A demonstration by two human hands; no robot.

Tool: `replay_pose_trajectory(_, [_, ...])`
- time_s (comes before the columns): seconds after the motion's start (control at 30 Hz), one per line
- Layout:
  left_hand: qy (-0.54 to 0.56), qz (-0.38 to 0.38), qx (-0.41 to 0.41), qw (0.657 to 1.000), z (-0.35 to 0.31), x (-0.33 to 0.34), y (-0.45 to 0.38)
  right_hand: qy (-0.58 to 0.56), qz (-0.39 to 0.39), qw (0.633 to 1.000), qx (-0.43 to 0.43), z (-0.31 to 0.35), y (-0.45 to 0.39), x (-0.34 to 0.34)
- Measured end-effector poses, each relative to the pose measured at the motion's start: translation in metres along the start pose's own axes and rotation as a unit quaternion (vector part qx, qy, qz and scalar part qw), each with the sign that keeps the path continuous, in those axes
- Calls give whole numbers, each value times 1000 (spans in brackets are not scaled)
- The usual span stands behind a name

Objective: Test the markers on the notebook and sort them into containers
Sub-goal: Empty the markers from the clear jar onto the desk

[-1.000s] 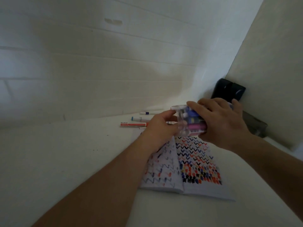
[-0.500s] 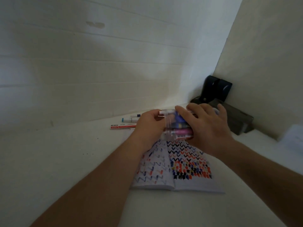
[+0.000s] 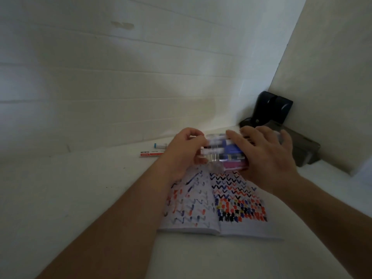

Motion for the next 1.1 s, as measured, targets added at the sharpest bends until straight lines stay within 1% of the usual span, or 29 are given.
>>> replay_pose_trajectory(0.07, [2,-26,-5,1000,3,8,3,-6,-3,1000,-1,7,0,1])
replay_pose_trajectory(0.1, [-45,-47,10,998,6,9,2,-8,-1,1000,2,10,-1,1])
replay_pose_trajectory(0.17, [-159,-92,51,982,10,8,1,-18,2,1000,9,17,-1,2])
replay_pose_trajectory(0.2, [-171,-117,65,976,11,6,1,-23,2,1000,11,19,-2,2])
replay_pose_trajectory(0.27, [-135,-154,68,976,14,0,0,-25,-1,1000,10,23,-4,-1])
replay_pose_trajectory(0.37, [-72,-165,46,983,19,-3,-5,-6,-9,1000,-1,28,-7,-8])
replay_pose_trajectory(0.43, [-80,-184,40,979,16,-11,-6,5,-16,1000,-13,29,-9,-12])
replay_pose_trajectory(0.57, [-179,-277,60,942,-5,-53,-5,10,-10,1000,8,10,-10,-14])
replay_pose_trajectory(0.67, [-242,-326,52,913,-16,-90,-2,7,14,999,34,-13,-6,-8])
replay_pose_trajectory(0.8, [-338,-349,55,872,-21,-114,-1,20,61,997,42,-32,3,4])
replay_pose_trajectory(0.87, [-361,-347,58,863,-19,-120,-3,21,78,996,39,-36,5,10])
replay_pose_trajectory(0.97, [-385,-330,52,860,-19,-119,-5,21,87,995,36,-40,6,13])
replay_pose_trajectory(1.03, [-381,-317,63,866,-23,-114,-7,24,82,996,33,-41,4,12])
replay_pose_trajectory(1.1, [-388,-311,85,864,-31,-108,-5,22,77,996,28,-40,1,8])
Point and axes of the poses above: each hand's wrist, its own y-axis away from the middle knuckle, its own x-axis out of the palm, z = x × y, the point moved 6 cm from there along -y, towards the middle knuckle, and after that the axes turned 4 degrees about z, right-handed, at the moved point
